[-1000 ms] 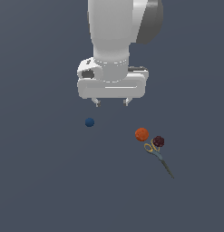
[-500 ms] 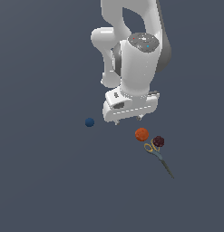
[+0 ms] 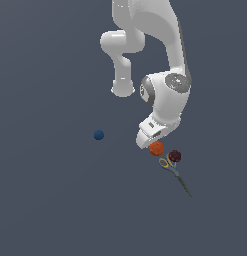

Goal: Pick up a designated object from a clutter of objects.

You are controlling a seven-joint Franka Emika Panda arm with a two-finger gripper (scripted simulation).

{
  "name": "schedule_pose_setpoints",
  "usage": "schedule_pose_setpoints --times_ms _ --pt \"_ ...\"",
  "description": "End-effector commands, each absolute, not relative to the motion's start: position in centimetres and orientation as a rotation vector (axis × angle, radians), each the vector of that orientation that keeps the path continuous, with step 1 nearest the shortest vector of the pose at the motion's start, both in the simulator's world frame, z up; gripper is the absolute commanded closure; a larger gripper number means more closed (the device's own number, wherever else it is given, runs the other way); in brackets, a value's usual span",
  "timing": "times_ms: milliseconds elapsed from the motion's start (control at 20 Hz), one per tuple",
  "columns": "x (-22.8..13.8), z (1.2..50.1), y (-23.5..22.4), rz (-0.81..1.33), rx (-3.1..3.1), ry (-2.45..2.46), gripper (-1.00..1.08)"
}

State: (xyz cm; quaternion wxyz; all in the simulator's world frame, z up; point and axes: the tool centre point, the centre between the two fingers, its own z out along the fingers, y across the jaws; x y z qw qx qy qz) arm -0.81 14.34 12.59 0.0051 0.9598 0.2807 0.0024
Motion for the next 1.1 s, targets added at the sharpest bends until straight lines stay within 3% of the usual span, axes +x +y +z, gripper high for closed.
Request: schedule_pose_setpoints --times_ms 0,1050 --pt "-1.4 11.2 15.5 0.005 2.988 0.95 -0.92" --pt "-2.3 5.4 16.7 0.0 2.969 1.026 -0.92"
